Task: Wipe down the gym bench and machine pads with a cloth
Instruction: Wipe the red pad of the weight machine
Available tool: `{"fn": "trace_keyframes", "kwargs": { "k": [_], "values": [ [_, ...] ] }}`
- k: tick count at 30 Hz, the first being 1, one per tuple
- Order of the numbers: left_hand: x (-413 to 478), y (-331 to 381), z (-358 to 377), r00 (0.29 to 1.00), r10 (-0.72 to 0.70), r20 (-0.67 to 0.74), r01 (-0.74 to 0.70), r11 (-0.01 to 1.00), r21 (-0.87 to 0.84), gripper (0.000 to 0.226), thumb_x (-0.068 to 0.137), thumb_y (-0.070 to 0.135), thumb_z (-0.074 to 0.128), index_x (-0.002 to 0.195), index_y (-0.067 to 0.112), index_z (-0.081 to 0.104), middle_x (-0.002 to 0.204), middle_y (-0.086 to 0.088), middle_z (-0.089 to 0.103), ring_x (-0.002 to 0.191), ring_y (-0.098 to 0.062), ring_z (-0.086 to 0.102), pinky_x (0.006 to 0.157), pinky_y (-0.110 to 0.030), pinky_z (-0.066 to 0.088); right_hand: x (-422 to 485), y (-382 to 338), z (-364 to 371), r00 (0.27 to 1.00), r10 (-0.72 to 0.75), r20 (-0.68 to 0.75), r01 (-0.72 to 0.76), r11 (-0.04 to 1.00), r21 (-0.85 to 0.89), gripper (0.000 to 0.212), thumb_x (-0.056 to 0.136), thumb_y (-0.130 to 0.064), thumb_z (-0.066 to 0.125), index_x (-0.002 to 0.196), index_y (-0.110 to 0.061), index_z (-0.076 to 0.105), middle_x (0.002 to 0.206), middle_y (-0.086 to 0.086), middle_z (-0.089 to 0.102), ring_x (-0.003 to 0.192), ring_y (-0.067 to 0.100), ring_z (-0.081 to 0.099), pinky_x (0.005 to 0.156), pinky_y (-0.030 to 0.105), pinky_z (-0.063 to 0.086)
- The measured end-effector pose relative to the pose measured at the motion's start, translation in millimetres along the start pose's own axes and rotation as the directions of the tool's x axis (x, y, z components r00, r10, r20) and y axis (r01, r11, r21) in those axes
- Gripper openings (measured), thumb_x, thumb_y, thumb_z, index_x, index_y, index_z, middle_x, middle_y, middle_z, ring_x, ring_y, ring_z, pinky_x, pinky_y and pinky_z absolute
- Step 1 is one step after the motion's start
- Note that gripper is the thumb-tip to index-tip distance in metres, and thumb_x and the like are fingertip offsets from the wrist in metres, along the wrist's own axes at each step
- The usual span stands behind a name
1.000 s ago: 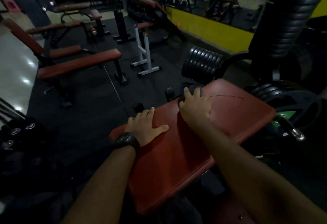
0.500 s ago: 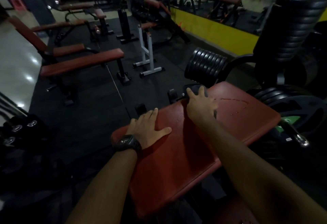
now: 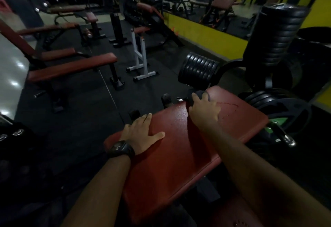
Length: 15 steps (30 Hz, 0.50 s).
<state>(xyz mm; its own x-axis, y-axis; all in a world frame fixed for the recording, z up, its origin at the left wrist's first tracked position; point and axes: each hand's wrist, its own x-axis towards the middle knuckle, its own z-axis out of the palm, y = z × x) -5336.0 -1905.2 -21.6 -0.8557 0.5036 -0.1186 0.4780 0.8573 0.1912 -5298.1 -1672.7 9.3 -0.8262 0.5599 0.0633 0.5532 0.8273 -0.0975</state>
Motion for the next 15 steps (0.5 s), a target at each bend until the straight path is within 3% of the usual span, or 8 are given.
{"fn": "trace_keyframes", "kwargs": {
  "k": [2,6,8,10,15],
  "values": [
    [1,1,-1,1.000,-0.003,0.002,0.003,1.000,-0.006,0.098,0.088,0.082,0.034,0.163,0.025,0.006,0.170,0.002,0.012,0.155,-0.017,0.016,0.121,-0.051,0.022,-27,-10,-1,1.000,-0.002,-0.002,0.002,1.000,0.005,0.058,0.102,-0.035,0.042,0.157,-0.030,0.023,0.158,0.014,0.029,0.127,0.042,0.045,0.098,0.052,0.045],
    [11,11,-3,0.999,0.039,0.010,-0.040,0.999,0.010,0.090,0.094,0.068,0.042,0.163,0.021,0.008,0.171,0.002,0.009,0.156,-0.016,0.010,0.124,-0.048,0.019,-69,-26,9,0.945,-0.319,-0.077,0.312,0.946,-0.093,0.057,0.101,-0.037,0.042,0.156,-0.036,0.026,0.165,0.012,0.020,0.127,0.040,0.044,0.097,0.051,0.045],
    [18,23,-4,0.999,0.051,0.019,-0.051,0.999,0.006,0.089,0.095,0.064,0.042,0.163,0.019,0.006,0.171,0.000,0.007,0.157,-0.018,0.006,0.124,-0.048,0.018,-55,-17,5,0.922,-0.385,-0.052,0.378,0.920,-0.100,0.058,0.101,-0.038,0.042,0.156,-0.041,0.024,0.166,0.009,0.019,0.131,0.039,0.042,0.100,0.052,0.043],
    [22,33,-3,0.999,0.041,0.020,-0.041,0.999,-0.002,0.091,0.095,0.068,0.039,0.163,0.019,0.004,0.171,0.000,0.004,0.157,-0.021,0.003,0.124,-0.051,0.017,-31,0,0,0.947,-0.320,-0.021,0.317,0.943,-0.102,0.059,0.102,-0.039,0.041,0.157,-0.042,0.020,0.165,0.008,0.022,0.132,0.038,0.043,0.100,0.052,0.043],
    [24,31,-2,0.996,0.075,0.045,-0.074,0.997,-0.020,0.094,0.094,0.072,0.036,0.163,0.018,0.002,0.171,0.000,0.001,0.157,-0.020,0.001,0.125,-0.053,0.013,-26,12,3,0.999,0.006,-0.050,-0.008,0.999,-0.035,0.060,0.102,-0.041,0.043,0.158,-0.037,0.021,0.160,0.012,0.028,0.126,0.039,0.047,0.096,0.050,0.045]
  ]
}}
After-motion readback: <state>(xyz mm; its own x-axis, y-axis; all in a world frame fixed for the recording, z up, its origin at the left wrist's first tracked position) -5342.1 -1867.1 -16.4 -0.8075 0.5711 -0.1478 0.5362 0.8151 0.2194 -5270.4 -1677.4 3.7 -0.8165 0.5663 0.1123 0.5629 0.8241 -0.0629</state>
